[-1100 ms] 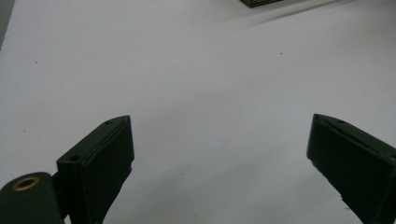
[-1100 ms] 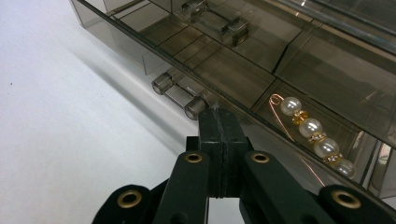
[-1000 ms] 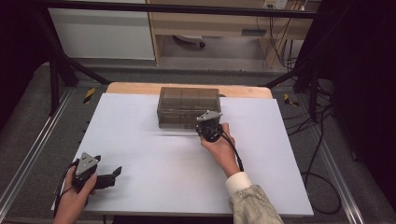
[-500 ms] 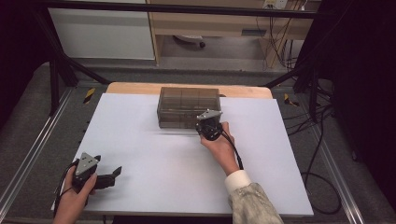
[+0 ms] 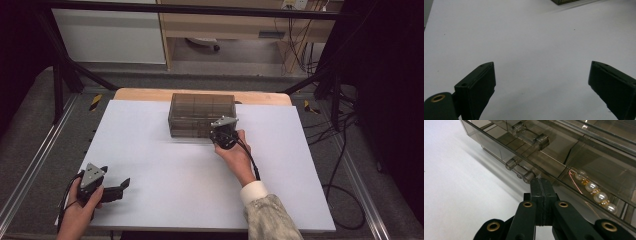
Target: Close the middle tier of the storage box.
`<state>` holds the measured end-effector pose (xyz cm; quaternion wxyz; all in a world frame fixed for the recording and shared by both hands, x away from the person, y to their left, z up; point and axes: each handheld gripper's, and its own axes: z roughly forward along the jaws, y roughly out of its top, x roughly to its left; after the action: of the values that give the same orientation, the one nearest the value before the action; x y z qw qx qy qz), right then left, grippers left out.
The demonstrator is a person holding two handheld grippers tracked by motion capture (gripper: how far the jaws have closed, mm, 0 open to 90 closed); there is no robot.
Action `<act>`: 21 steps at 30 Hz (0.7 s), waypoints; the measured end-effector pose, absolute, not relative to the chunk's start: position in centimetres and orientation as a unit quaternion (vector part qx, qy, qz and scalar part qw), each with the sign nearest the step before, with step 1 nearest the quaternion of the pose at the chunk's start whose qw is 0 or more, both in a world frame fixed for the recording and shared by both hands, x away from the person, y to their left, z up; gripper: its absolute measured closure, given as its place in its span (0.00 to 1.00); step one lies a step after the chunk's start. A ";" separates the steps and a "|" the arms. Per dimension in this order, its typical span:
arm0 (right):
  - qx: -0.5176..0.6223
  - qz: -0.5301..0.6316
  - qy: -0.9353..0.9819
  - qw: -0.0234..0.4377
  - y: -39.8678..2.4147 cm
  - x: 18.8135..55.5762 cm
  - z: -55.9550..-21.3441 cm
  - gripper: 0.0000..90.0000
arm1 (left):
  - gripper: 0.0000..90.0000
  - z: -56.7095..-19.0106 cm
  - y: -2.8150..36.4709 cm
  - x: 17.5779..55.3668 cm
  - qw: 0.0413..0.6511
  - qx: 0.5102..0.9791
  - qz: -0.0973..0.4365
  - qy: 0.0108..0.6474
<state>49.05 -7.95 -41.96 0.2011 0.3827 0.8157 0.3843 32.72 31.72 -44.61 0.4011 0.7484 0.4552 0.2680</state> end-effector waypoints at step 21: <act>0.395 0.384 0.811 0.196 -8.1 50.2 -42.2 1.00 | 0.08 -44.7 31.7 32.7 0.401 0.749 0.265 0.456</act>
<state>50.16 -8.07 -42.16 0.1962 0.3949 0.8113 0.3839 32.74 31.71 -44.68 0.4010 0.7492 0.4556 0.2652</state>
